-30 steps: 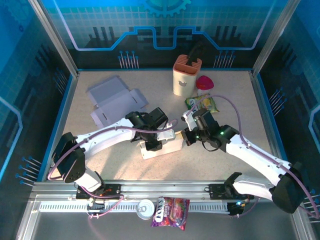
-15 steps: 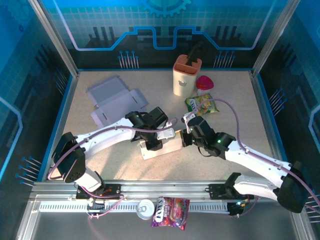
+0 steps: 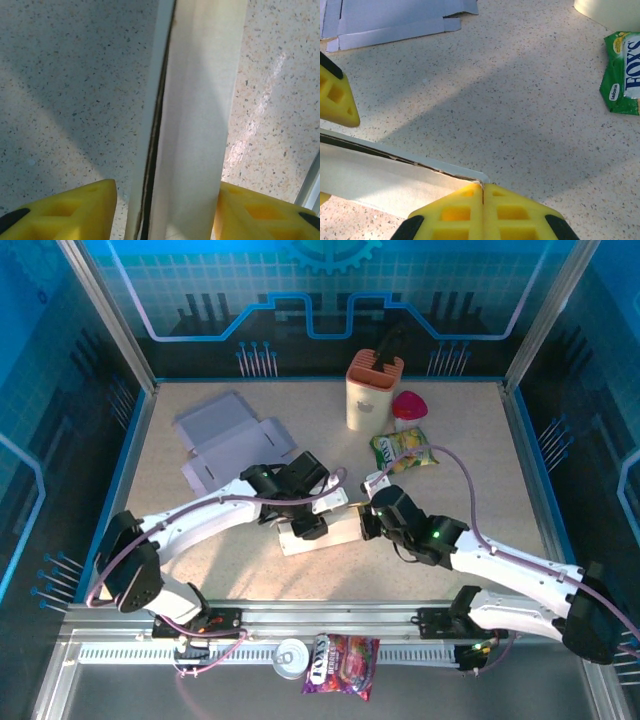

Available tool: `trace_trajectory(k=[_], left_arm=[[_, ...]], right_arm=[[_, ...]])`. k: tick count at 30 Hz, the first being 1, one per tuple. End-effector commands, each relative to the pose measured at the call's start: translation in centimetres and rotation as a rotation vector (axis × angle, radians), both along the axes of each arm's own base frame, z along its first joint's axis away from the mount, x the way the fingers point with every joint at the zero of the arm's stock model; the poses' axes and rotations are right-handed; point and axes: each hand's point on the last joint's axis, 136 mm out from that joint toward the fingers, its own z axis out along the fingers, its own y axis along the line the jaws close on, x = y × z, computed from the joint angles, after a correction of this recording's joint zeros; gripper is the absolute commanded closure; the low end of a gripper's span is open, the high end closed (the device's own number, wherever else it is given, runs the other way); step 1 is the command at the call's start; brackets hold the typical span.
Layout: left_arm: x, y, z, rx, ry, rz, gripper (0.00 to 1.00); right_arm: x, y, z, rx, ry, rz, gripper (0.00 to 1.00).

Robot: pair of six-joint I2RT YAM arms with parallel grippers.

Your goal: Fold the paper box

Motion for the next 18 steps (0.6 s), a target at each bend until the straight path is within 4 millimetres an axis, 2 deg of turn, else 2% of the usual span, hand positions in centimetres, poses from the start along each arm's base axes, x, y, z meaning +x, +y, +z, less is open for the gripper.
trace_trajectory(k=[1,4,5,6,8,11,15,18], left_arm=[[0.3,0.5,1.5,-0.059,-0.045,0.074,0.45],[0.4,0.7,2.8,-0.111,-0.074,0.124,0.42],[0.6,0.8,3.3,-0.126,-0.086,0.153,0.35],[0.8,1.3,3.9,-0.134,-0.101,0.196,0.34],[1.0,2.1,5.0,-0.158,-0.123,0.281,0.35],[0.9,4.4,6.3,-0.165,-0.141,0.451,0.42],[-0.3,8.3,6.4,-0.111,-0.121,0.655,0.49],[-1.8,9.5,5.2,-0.061,-0.061,0.694,0.49]], right_arm=[[-0.5,-0.1,-0.7,-0.038,0.012,-0.012,1.00],[-0.5,0.0,-0.9,-0.044,0.014,-0.017,1.00],[-0.5,0.1,-0.9,-0.044,0.015,-0.019,1.00],[-0.6,0.1,-0.9,-0.046,0.015,-0.017,1.00],[-0.7,0.3,-0.9,-0.042,0.011,-0.014,1.00],[-0.7,0.6,-0.7,-0.047,0.009,-0.012,1.00],[-0.8,0.9,-0.4,-0.043,0.002,-0.006,1.00],[-0.8,1.0,-0.4,-0.045,0.005,-0.002,1.00]])
